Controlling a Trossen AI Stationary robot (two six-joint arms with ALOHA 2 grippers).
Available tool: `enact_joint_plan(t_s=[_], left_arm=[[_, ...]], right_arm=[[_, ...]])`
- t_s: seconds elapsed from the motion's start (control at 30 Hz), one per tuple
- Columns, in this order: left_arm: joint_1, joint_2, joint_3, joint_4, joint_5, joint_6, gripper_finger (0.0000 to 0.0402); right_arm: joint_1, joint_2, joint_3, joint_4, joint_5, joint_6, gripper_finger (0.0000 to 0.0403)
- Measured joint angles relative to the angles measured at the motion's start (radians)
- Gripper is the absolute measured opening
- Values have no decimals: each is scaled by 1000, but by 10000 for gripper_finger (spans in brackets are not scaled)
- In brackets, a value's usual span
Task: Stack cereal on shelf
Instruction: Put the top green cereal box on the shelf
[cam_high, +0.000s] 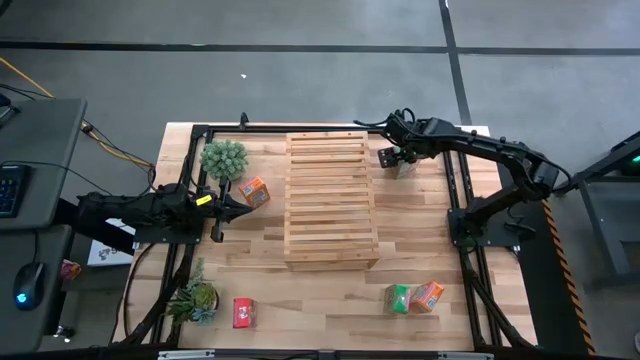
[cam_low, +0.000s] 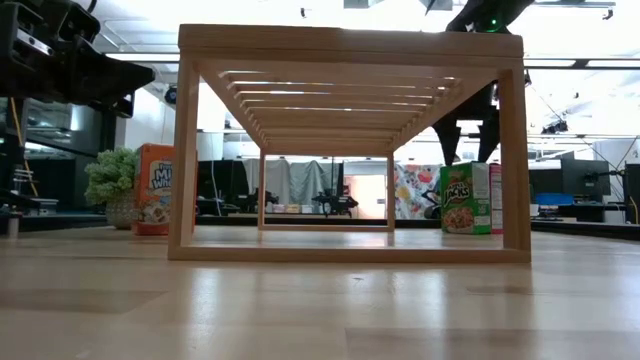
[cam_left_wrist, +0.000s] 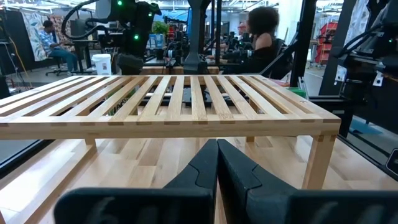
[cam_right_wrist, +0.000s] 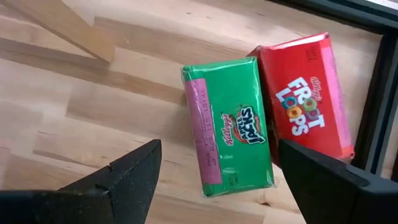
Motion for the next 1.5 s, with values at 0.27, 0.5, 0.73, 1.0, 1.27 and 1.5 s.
enact_joint_plan(t_s=[0.27, 0.5, 0.73, 1.0, 1.27, 1.5], left_arm=[[0, 0, 0, 0, 0, 0, 0], [0, 0, 0, 0, 0, 0, 0], [0, 0, 0, 0, 0, 0, 0], [0, 0, 0, 0, 0, 0, 0], [0, 0, 0, 0, 0, 0, 0], [0, 0, 0, 0, 0, 0, 0]], right_arm=[[1, 65, -1, 22, -17, -6, 314], [-10, 64, -2, 4, -10, -25, 301], [-20, 63, -2, 7, -8, -27, 248], [-19, 52, -2, 6, -39, -42, 163], [-19, -87, -1, -15, -99, -53, 123], [-19, -262, 0, -30, -163, -16, 122]])
